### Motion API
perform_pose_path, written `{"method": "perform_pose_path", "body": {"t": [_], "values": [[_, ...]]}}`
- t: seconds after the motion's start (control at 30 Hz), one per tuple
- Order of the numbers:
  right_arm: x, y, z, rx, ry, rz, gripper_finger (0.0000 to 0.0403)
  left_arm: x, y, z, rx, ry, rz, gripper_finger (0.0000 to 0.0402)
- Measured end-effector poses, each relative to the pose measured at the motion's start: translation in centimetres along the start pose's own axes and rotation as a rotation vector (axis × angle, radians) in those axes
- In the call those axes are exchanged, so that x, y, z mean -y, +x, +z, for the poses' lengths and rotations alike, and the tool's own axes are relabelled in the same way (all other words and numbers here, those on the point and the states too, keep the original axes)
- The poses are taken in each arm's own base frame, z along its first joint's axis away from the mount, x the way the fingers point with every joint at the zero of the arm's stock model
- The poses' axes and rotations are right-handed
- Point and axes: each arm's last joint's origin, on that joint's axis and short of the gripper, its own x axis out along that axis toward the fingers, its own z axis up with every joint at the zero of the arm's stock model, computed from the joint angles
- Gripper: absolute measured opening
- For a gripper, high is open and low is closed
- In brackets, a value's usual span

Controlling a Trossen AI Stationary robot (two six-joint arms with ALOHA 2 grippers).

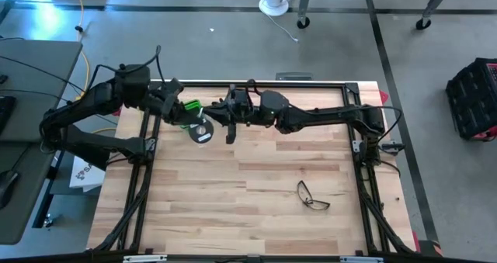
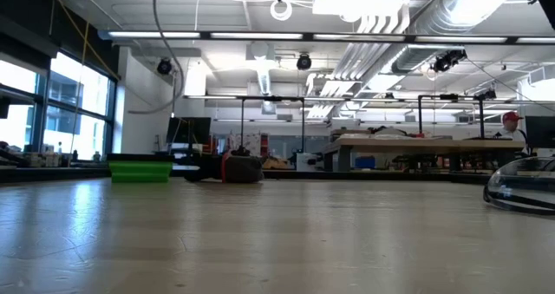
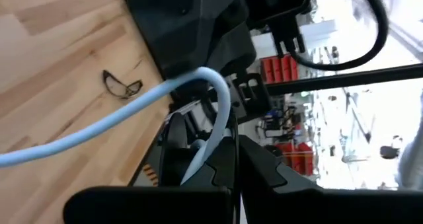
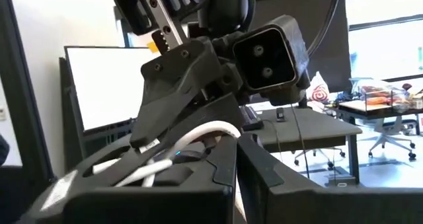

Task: Coil cords
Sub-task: Coil the white wire on the spool

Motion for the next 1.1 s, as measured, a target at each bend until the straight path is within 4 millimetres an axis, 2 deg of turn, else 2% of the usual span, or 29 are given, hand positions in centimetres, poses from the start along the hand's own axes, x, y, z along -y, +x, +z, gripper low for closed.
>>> {"method": "perform_pose_path", "body": {"t": [0.33,0.63,1.1], "values": [[0.4,-0.1,-0.8,-0.084,0.001,-0.016,0.0000,-0.7,-0.8,0.1,-0.005,-0.002,0.046,0.0000],[0.6,-0.1,-0.8,-0.086,-0.021,-0.021,0.0000,-1.1,-1.9,0.1,0.025,0.012,0.085,0.0000],[1.3,-0.2,-0.8,-0.099,-0.029,-0.067,0.0001,-1.4,-2.9,0.8,0.080,0.140,0.140,0.0000]]}}
